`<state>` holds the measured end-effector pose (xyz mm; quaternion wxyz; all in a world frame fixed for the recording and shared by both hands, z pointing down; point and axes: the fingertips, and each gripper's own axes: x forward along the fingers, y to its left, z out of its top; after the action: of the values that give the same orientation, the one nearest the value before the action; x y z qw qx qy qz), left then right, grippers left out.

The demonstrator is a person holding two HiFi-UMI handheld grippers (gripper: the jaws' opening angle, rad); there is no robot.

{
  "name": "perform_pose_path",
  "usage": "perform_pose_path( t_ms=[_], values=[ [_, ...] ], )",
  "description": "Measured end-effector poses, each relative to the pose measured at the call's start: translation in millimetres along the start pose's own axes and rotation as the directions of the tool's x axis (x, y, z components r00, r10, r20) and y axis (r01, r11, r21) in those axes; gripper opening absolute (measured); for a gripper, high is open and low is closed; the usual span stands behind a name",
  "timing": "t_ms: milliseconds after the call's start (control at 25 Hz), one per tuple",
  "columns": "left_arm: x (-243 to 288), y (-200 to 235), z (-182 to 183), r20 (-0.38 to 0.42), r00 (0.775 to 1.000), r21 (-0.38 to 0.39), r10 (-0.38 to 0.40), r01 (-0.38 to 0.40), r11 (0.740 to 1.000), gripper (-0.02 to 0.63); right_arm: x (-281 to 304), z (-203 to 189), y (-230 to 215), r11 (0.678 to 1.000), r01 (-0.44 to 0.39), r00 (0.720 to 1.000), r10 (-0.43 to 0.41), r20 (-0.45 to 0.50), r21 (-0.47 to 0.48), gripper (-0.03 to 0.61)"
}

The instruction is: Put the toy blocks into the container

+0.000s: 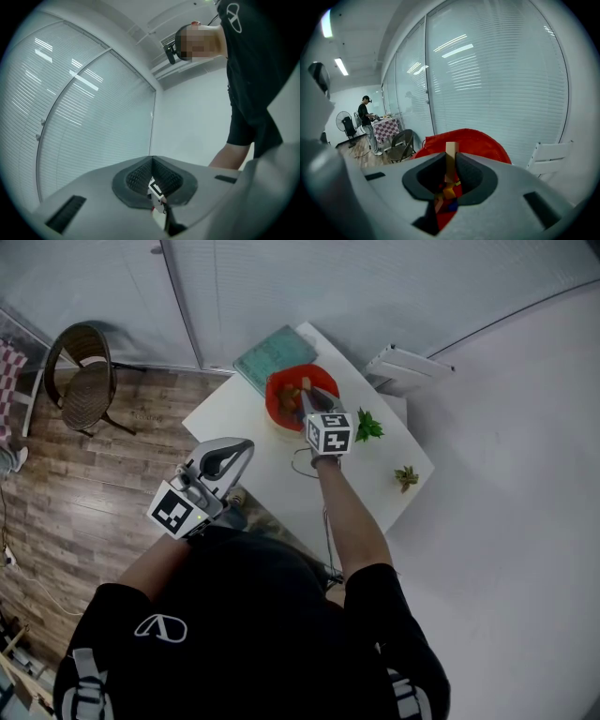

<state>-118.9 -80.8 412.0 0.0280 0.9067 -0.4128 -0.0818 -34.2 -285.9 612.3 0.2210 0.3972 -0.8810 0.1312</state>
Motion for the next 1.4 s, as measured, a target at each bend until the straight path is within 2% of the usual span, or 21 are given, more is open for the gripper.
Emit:
perform_pose_path(
  t_ms=[160,360,600,880,1160,1400],
  values=[
    [-0.2,0.0,0.8,0.003,1.000,-0.003,0.001,-0.001,1.000,0.005,2.6,-1.8,0.4,1.000,0.001,1.000,-0.001,-0.026,0.004,0.081],
    [0.4,-1.2,1.2,0.001,1.000,0.000,-0.007,0.007,1.000,0.005,-8.7,8.8,7.8,1.000,0.001,1.000,-0.001,0.008,-0.004,0.104],
    [12.6,-13.3,2.4,0.005,0.999,-0.005,-0.046,0.046,0.999,0.005,-62.4,55.4,19.9,1.000,0.013,0.986,-0.009,0.166,-0.022,0.098],
    [35.7,-36.8,3.7,0.013,0.991,-0.013,-0.132,0.132,0.991,0.005,-175.2,98.3,19.8,0.997,0.074,0.935,-0.061,0.350,-0.024,0.077],
    [71.4,-72.8,2.7,0.015,0.968,-0.013,-0.252,0.252,0.968,0.005,-276.4,82.7,9.3,0.986,0.164,0.897,-0.162,0.410,0.029,0.003],
    [98.5,-105.9,0.7,0.024,0.939,-0.015,-0.344,0.345,0.939,0.005,-330.1,44.9,7.5,0.969,0.218,0.879,-0.247,0.408,0.117,0.002]
  ],
)
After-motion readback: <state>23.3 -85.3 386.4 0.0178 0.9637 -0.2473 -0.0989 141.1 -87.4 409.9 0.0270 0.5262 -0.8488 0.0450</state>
